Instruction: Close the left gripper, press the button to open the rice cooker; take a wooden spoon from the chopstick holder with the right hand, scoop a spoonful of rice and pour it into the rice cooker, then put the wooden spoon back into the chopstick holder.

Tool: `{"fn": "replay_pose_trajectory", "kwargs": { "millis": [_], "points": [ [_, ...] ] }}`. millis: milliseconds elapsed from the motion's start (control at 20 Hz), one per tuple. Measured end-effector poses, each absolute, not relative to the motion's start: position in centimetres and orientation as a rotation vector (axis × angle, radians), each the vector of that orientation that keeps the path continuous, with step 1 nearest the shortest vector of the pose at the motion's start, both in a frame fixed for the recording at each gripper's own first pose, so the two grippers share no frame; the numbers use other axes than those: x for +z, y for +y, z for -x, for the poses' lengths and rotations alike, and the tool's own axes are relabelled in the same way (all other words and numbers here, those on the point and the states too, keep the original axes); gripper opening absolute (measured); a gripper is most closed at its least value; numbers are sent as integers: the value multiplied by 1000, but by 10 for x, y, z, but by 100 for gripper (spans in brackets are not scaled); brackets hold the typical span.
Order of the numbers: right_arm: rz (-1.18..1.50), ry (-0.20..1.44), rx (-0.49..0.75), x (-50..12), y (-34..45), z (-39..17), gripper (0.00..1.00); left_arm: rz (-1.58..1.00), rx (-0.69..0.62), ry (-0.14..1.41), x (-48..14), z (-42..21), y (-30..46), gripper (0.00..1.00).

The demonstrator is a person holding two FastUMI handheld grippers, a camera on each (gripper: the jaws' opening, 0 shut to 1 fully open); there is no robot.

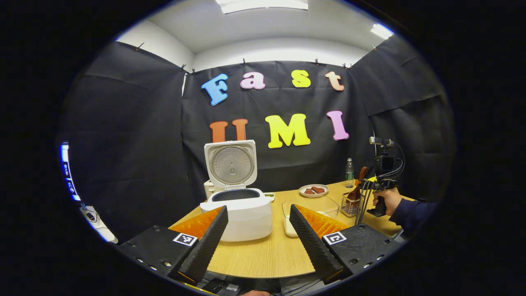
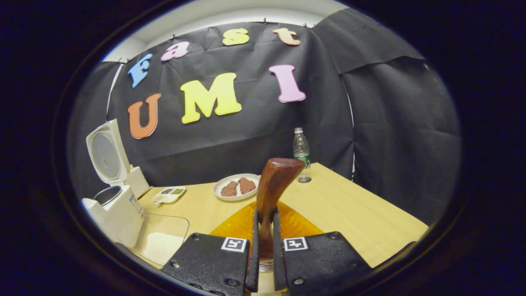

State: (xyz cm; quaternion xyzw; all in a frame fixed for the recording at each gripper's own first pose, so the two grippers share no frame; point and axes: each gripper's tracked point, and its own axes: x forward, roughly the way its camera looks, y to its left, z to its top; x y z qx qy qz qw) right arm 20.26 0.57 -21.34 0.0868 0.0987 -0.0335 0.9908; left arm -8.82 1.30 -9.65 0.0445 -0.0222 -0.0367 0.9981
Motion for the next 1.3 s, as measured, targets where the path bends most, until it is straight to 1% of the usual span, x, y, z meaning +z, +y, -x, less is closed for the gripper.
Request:
{"fn": "replay_pose_trajectory", "kwargs": {
  "millis": [100, 350, 650, 800, 1000, 1250, 1300],
  "points": [
    [-164, 173, -49, -198, 14, -198, 19, -83, -71, -43, -98, 88, 18, 95],
    [-87, 88, -54, -155, 30, -182, 16, -59, -53, -41, -99, 95, 34, 95],
    [-56, 3, 50, -111, 91, -152, 15, -41, -42, -52, -97, 103, 47, 95],
    [-33, 7, 97, -113, 129, -149, 15, -35, -33, -47, -96, 107, 56, 95],
    [-30, 63, 140, -141, 174, -158, 15, -27, -20, -51, -97, 114, 67, 95],
    [22, 151, 135, -192, 213, -184, 15, -26, -2, -46, -100, 117, 82, 95],
    [35, 160, 117, -199, 214, -189, 17, -22, -1, -45, -101, 117, 84, 95]
  ]
}}
